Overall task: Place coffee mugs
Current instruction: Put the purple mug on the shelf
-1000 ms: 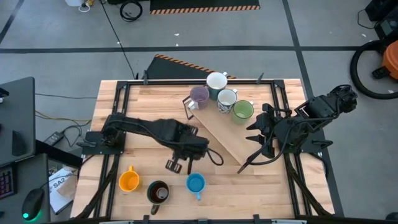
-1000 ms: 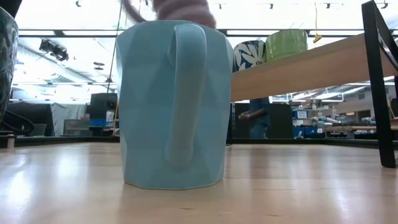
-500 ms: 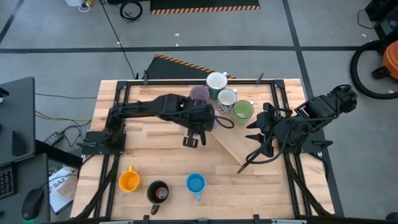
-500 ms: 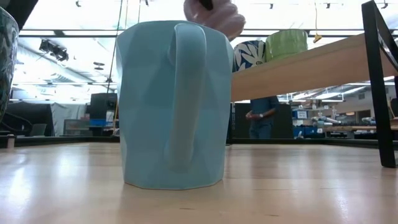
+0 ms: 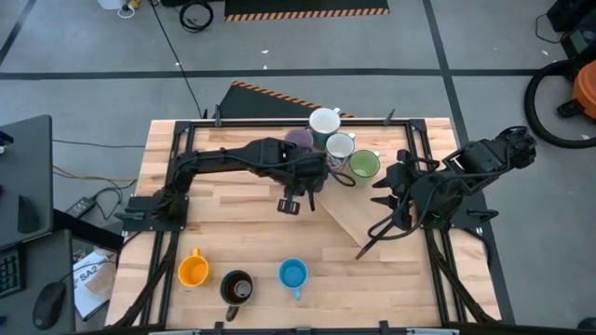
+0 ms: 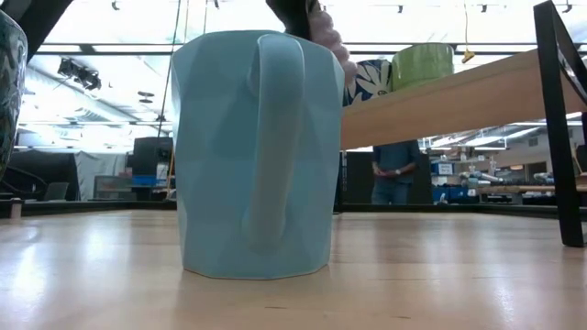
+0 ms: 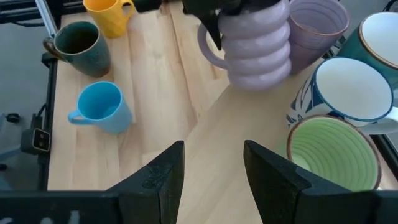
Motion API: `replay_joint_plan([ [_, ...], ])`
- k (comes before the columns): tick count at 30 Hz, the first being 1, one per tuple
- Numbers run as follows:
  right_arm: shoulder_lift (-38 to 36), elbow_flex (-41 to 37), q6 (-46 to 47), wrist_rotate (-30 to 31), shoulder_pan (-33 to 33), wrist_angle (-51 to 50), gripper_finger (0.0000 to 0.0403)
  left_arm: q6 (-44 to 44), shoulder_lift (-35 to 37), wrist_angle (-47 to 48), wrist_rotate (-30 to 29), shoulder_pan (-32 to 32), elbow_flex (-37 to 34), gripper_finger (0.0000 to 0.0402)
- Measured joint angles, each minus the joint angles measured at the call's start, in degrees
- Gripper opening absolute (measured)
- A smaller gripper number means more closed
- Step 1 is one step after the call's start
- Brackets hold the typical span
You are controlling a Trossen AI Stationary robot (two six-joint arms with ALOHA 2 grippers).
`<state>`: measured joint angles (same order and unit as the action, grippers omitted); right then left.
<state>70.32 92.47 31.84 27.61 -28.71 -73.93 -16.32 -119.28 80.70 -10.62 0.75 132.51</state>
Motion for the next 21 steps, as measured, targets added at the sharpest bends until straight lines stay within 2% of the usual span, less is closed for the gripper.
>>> replay_joint_plan([
  [12, -0.23, 0.0, 0.98, 0.54, 0.0, 0.51, 0.0172, 0.02, -0.44, -0.58, -0.06, -0.06, -0.29, 0.0037],
  [21, -0.23, 0.0, -0.8, 4.27, -0.94, 0.57, 0.0172, 0.0, -0.42, -0.6, -0.08, -1.45, -0.29, 0.0037],
])
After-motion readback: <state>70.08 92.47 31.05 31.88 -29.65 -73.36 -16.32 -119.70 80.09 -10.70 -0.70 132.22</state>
